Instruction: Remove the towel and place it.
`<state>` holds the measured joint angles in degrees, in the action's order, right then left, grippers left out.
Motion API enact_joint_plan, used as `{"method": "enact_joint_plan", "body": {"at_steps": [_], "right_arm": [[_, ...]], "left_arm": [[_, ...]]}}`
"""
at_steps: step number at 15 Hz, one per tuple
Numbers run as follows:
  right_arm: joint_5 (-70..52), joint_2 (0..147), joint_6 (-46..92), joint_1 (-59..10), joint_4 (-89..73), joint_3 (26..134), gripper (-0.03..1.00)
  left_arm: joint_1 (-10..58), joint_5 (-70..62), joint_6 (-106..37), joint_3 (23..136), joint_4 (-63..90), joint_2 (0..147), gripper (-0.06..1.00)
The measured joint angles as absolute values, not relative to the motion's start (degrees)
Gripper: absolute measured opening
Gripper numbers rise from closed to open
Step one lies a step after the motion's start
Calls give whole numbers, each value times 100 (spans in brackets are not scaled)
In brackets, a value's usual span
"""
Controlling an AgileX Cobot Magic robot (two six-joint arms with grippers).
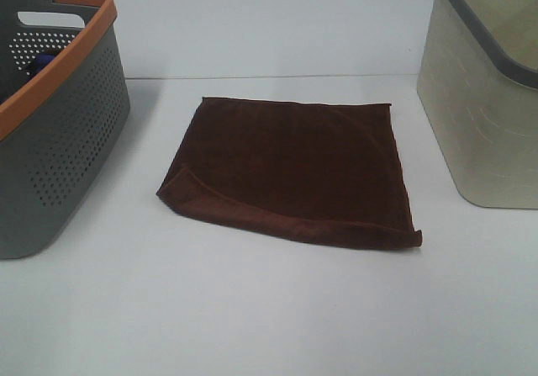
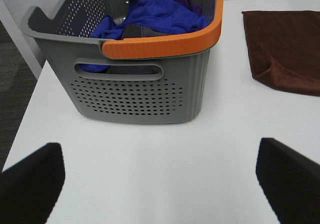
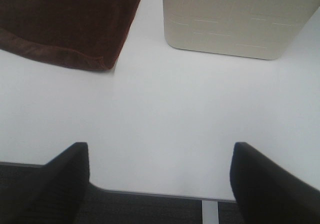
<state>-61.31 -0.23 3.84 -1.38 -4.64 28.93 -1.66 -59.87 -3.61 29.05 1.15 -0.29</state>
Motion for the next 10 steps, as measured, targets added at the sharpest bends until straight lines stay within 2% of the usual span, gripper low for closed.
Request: {"method": "enact_joint_plan", "body": {"at_steps": [10], "right_arm": [[-6068,-23,378,-138,-464,2893,77]], "left_arm": [[-166,-5987,-361,2905,115,-29,99]]}}
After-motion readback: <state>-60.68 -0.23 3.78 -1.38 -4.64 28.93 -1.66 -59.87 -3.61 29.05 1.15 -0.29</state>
